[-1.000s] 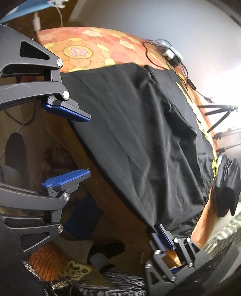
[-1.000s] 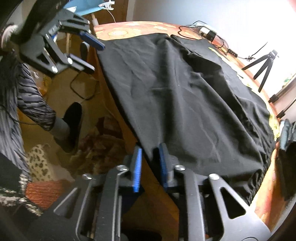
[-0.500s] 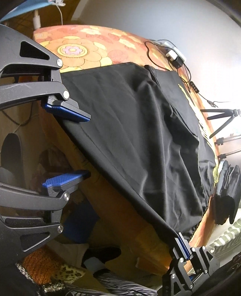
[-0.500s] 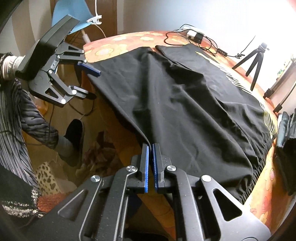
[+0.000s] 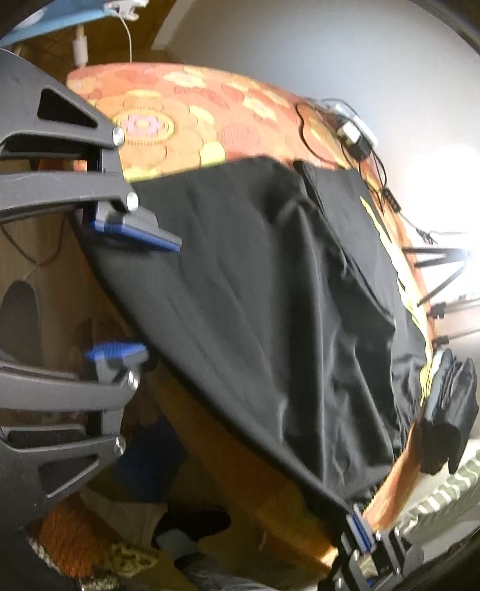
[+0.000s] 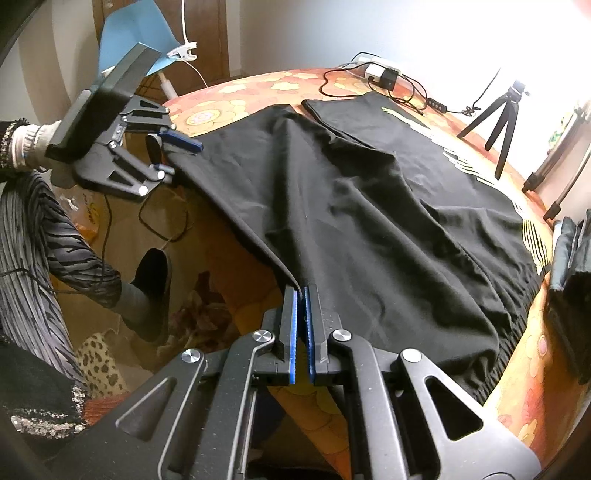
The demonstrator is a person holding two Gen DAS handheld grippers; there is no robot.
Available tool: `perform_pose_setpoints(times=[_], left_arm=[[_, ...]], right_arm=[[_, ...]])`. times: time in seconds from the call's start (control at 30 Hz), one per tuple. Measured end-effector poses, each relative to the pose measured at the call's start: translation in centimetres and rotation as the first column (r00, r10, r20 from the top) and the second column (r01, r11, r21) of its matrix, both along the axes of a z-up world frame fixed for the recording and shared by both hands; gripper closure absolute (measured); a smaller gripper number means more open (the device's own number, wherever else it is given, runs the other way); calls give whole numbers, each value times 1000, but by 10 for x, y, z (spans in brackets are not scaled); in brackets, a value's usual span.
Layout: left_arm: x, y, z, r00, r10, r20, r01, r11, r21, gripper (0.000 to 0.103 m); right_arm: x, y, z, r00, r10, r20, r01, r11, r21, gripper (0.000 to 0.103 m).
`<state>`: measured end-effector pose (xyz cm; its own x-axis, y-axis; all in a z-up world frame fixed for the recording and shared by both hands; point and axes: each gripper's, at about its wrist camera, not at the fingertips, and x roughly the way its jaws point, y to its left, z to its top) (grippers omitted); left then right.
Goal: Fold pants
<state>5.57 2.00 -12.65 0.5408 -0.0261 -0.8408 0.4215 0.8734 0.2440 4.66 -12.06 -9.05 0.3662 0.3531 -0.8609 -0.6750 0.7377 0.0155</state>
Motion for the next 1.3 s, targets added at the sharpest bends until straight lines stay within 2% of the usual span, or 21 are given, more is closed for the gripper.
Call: perform_pose_setpoints(times=[0.03, 0.07, 0.13, 0.3, 0.4, 0.5, 0.53, 0.57, 0.63, 0.8, 1.1, 1.13, 1.17, 1.2, 1.3], left_arm=[[2, 5, -1, 1000, 14, -6, -14, 1000, 8, 95], [4, 10, -2, 1000, 27, -13, -27, 1000, -1, 97], [5, 15, 0, 999, 39, -18, -40, 998, -48, 99], [3, 12, 7, 998, 47, 30, -45, 997, -62, 101], [6, 16, 11, 997, 69, 39, -65, 993, -102, 101], [10, 20, 17, 994, 92, 53, -84, 987, -138, 101], [10, 20, 18, 994, 93, 60, -84, 986, -144, 101], [10, 20, 20, 993, 96, 68, -85, 985, -148, 101], [10, 21, 22, 992, 100, 75, -87, 983, -159, 101], [16, 23, 24, 991, 113, 75, -98, 978, -182, 101], [20, 22, 32, 989, 114, 90, -96, 978, -184, 101], [20, 22, 32, 989, 114, 94, -95, 978, -183, 101], [21, 22, 33, 989, 115, 96, -96, 978, -183, 101], [21, 21, 33, 989, 114, 99, -94, 978, -184, 101], [22, 20, 37, 986, 111, 122, -88, 980, -179, 102]], right_arm=[[-1, 0, 0, 1000, -2, -3, 2, 1000, 4, 99], [-1, -1, 0, 1000, -3, -6, 3, 1000, 6, 99], [-2, -1, -1, 1000, -3, -11, 4, 1000, 13, 99], [-7, -3, -5, 999, -14, -29, 14, 1000, 12, 98], [-16, -19, -8, 999, -32, -40, 32, 999, 2, 95], [-27, -50, -9, 995, -86, -50, 86, 996, -1, 71], [-30, -61, -8, 993, -106, -46, 106, 994, -3, 57], [-34, -74, -8, 991, -131, -38, 131, 991, -9, 51], [-43, -97, -6, 986, -165, -36, 164, 986, -19, 51], [-56, -116, -9, 987, -160, -18, 158, 983, -88, 51], [-60, -87, -34, 998, -52, 46, 63, 964, -259, 51], [-58, -89, -33, 997, -55, 48, 66, 966, -248, 60], [-56, -90, -33, 997, -63, 42, 71, 966, -248, 81], [-54, -91, -34, 997, -72, 36, 79, 964, -254, 91], [-47, -98, -33, 994, -104, 29, 107, 966, -237, 98]])
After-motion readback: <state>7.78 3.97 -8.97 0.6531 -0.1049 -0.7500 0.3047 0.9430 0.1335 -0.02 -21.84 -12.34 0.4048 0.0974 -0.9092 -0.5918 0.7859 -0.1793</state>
